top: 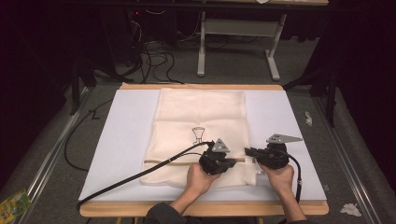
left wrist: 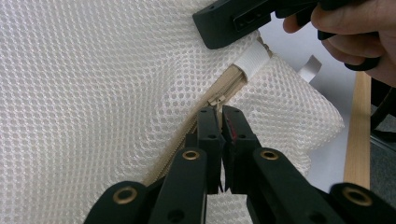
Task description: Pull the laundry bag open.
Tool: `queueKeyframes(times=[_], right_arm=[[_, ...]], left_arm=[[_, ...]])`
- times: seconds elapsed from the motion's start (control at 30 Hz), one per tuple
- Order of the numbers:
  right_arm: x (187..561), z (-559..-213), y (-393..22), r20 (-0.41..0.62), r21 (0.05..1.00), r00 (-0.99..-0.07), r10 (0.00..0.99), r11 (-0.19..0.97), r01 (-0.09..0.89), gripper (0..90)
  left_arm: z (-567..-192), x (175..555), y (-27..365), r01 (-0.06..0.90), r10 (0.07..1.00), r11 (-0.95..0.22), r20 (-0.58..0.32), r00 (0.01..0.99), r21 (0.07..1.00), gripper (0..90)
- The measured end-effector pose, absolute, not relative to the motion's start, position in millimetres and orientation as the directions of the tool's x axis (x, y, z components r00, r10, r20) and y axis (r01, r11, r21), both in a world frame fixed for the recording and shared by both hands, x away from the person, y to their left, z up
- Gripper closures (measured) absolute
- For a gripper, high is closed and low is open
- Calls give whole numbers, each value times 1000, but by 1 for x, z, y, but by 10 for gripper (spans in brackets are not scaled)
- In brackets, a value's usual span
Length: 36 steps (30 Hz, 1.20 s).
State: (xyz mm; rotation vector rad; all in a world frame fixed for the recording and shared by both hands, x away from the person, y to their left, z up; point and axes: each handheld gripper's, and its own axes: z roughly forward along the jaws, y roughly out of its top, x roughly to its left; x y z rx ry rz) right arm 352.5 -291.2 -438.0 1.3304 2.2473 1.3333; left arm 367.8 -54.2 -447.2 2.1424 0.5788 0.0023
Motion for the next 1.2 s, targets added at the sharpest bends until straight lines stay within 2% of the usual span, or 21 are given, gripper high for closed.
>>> queueKeyframes(times=[1.2], right_arm=[[354,-441,-295,249,784,-567,785,180,594,884]], left_arm=[[-443,366,-35,401,424,-485,-192,885,777,869]])
